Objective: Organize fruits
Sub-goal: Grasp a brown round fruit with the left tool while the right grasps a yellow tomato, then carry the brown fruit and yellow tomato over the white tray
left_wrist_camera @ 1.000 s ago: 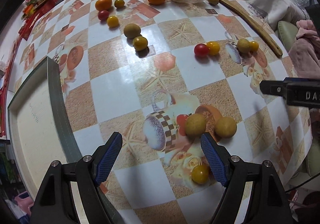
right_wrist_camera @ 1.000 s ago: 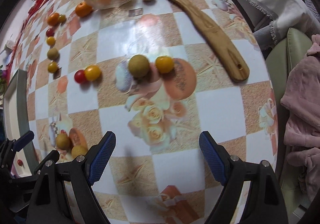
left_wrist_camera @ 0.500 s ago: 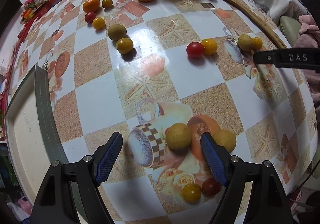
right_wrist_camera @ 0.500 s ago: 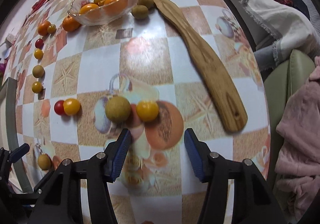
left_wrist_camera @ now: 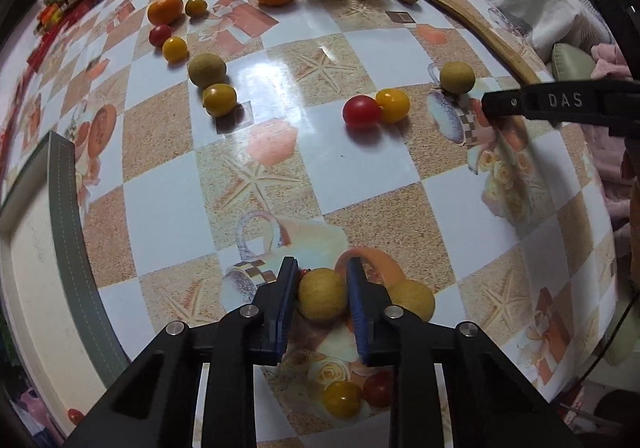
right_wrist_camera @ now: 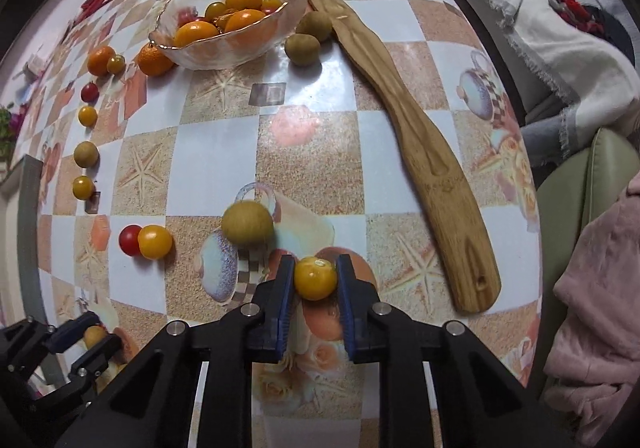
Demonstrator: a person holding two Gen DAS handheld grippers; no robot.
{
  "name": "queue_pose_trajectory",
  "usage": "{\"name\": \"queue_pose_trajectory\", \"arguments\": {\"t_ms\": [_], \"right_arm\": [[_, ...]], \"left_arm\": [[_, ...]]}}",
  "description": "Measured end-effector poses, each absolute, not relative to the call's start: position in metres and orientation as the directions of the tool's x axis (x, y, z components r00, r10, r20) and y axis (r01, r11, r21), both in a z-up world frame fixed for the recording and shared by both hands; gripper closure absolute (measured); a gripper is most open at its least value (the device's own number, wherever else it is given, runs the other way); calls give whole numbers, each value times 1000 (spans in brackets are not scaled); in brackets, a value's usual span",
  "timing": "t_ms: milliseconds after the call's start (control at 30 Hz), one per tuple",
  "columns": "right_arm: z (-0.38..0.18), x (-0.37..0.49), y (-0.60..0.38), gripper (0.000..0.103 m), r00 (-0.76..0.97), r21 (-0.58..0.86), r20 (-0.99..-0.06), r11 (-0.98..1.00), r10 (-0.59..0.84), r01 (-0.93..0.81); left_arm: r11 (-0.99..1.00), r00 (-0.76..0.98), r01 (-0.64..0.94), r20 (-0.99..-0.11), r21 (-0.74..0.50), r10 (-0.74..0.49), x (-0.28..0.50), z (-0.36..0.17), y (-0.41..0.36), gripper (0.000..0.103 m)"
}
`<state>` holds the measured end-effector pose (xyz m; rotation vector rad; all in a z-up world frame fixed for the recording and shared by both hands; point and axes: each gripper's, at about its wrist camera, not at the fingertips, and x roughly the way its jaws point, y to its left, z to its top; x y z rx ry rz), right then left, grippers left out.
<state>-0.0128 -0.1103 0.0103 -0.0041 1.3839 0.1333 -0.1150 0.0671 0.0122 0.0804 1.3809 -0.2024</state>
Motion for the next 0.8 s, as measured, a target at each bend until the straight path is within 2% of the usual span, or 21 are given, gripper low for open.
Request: {"name": "queue_pose_trajectory", "arguments": {"t_ms": [133, 467, 800], "right_arm": [[17, -23, -114, 80, 171, 131, -976, 990, 138, -51], [22, -60, -127, 80, 137, 215, -967, 977, 213, -1], [40, -73, -105, 80, 129, 224, -965, 974, 228, -44]], "left_arm": [[980, 147, 137, -976, -142, -161, -112, 12, 81, 76], [982, 136, 118, -977, -146, -162, -117, 15, 91, 76], [983, 186, 87, -967, -160, -173, -127, 43, 116, 76]]}}
